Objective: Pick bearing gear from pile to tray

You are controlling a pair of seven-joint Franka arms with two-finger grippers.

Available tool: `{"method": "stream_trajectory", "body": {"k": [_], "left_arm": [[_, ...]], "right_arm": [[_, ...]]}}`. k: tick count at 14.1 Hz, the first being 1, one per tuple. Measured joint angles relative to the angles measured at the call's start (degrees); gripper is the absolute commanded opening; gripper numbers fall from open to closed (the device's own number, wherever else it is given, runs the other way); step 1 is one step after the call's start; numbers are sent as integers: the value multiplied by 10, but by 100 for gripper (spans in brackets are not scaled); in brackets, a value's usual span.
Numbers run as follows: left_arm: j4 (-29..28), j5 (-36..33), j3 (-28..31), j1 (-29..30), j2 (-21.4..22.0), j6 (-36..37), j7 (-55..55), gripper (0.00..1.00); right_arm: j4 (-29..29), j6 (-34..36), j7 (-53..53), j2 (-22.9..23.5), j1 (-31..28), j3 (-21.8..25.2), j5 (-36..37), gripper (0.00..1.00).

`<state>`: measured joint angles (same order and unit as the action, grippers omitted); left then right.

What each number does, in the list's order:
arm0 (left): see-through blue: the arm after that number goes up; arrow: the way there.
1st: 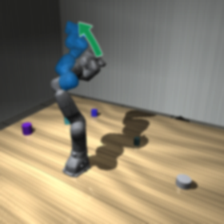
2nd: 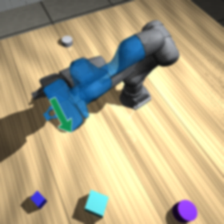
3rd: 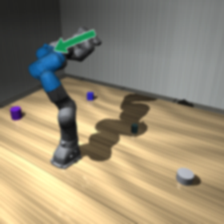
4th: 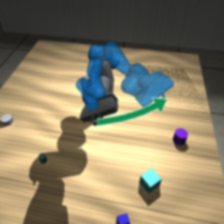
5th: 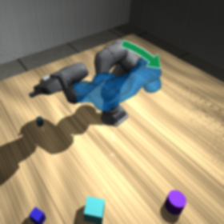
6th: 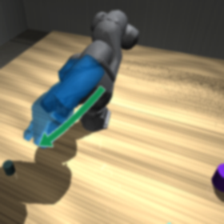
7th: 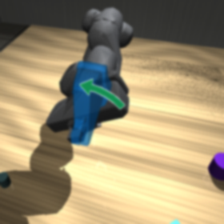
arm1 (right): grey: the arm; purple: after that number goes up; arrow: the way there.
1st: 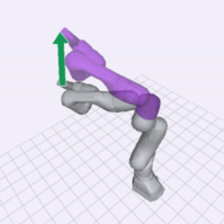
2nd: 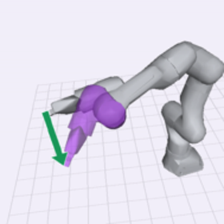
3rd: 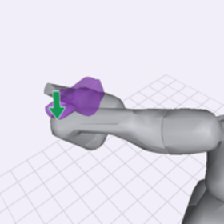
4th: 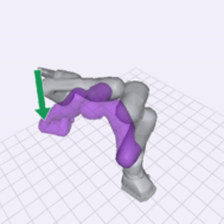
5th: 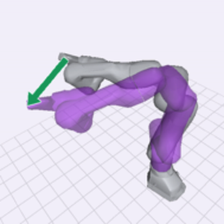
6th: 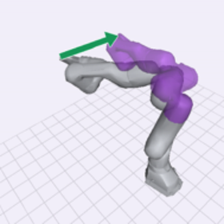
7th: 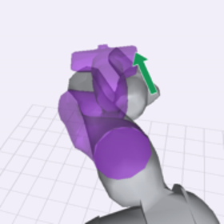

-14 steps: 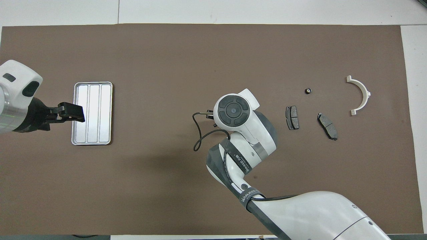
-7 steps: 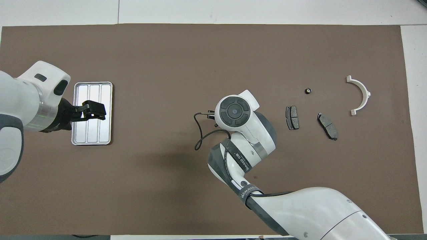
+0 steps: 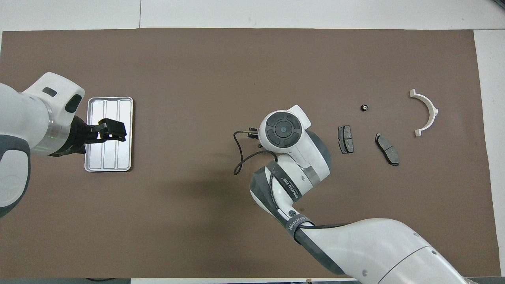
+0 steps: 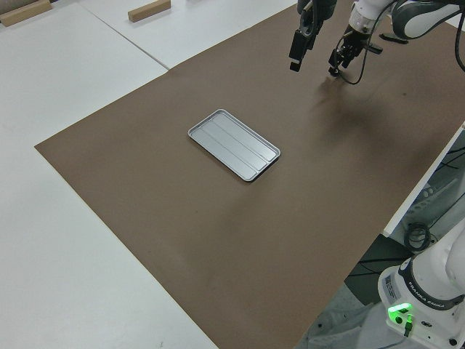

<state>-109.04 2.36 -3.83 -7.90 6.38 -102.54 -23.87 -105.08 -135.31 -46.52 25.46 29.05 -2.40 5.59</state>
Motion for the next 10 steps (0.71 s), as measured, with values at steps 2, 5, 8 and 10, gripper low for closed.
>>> {"method": "stream_trajectory", "body": {"k": [2,5,8,10], "left_arm": [[-2,3,-1,-2,-2,-11,-6,100],[-5,10,-1,-46,-25,-50,-73,100],[-1,11,-3,-100,-66,-90,-135,100],[22,11,-3,-132,-103,-110,-188,100]], "right_arm": [[3,0,2,-3,-12,0,0,95],[6,0,65,-19,-61,2,0,95],[6,1,179,-38,-138,3,0,95],[6,1,243,-45,-183,3,0,95]]}}
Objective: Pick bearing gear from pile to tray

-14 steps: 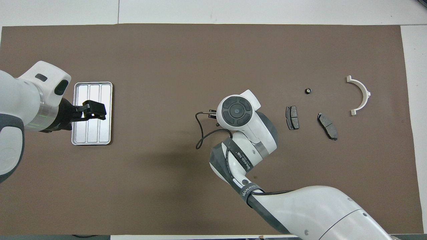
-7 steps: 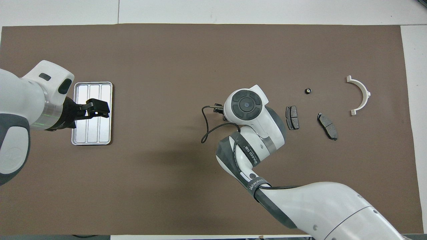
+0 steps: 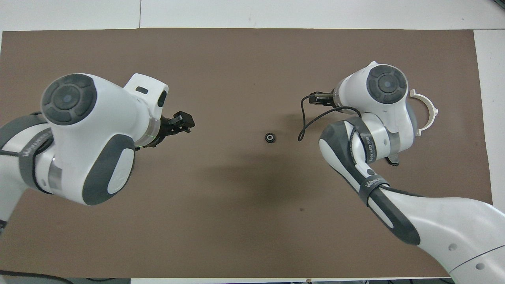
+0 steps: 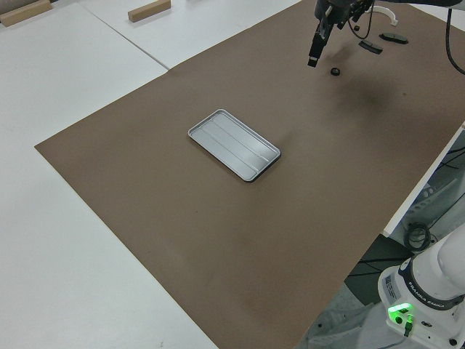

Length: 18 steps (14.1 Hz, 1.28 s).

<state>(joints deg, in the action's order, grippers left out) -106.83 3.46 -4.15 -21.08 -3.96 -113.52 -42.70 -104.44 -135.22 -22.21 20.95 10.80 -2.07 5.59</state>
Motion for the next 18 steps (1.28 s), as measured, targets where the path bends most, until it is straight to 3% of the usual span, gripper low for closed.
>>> {"method": "stream_trajectory", "body": {"k": [3,9,14,18], "left_arm": [[75,0,1,-52,-77,-4,-72,100],[271,-2,7,-142,-283,9,-179,100],[311,-3,30,-182,-353,16,-186,100],[315,-3,36,-208,-359,7,-200,100]], "right_arm": [[0,0,61,-2,-37,0,0,95],[-2,0,120,-2,-64,0,0,95],[-4,0,149,3,-84,0,0,94],[-5,-3,150,13,-85,-1,0,94]]}}
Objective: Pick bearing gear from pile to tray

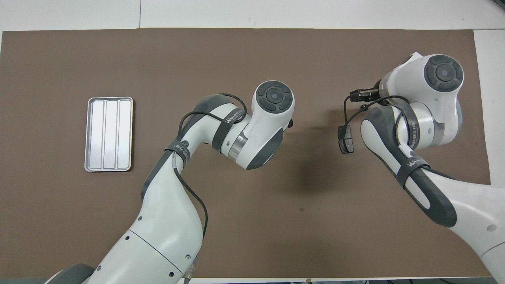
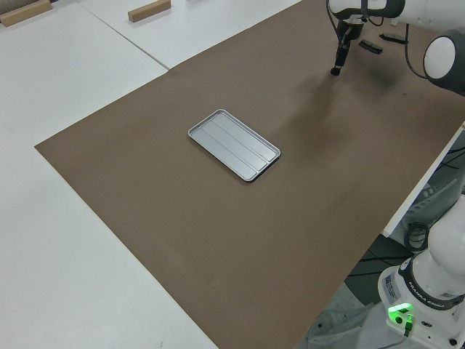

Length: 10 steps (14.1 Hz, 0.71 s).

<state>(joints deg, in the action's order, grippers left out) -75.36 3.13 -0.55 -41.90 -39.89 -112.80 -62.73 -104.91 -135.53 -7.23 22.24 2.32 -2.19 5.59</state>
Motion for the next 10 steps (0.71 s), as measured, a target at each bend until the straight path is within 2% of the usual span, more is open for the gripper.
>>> {"method": "stream_trajectory", "body": {"k": [10], "left_arm": [[-29,0,1,-4,-2,-54,-11,83]], "right_arm": [[-9,0,17,18,-7,0,0,94]]}}
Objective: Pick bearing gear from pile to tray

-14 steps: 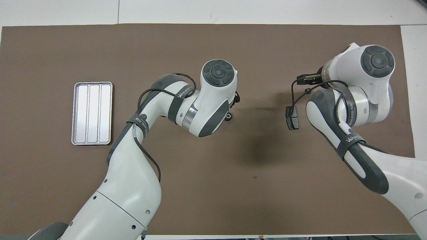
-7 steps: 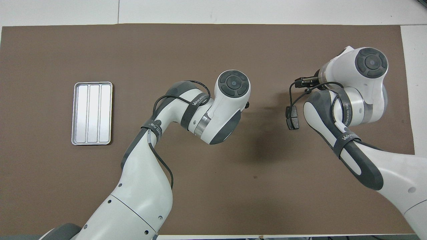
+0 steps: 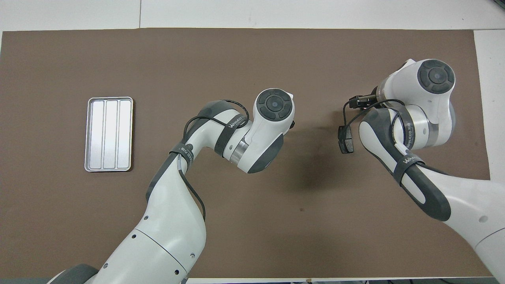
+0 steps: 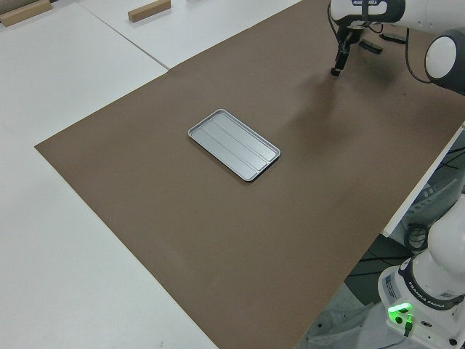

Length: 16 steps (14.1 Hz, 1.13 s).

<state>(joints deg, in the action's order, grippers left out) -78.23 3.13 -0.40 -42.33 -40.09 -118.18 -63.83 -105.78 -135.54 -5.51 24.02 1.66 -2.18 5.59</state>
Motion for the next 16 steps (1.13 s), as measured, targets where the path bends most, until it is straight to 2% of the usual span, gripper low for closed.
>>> {"method": "stream_trajectory", "body": {"k": [10,14,15,16], "left_arm": [[-11,0,1,-1,-1,-13,-5,66],[-14,0,1,-3,-1,-16,-9,60],[-14,0,1,-3,-1,-17,-10,49],[-15,0,1,-3,-1,-17,-12,31]], "right_arm": [[-1,-11,12,16,-8,0,0,94],[-3,-12,12,16,-8,-1,0,87],[-5,-12,12,16,-8,-1,0,86],[-6,-12,12,16,-8,-1,0,85]]}}
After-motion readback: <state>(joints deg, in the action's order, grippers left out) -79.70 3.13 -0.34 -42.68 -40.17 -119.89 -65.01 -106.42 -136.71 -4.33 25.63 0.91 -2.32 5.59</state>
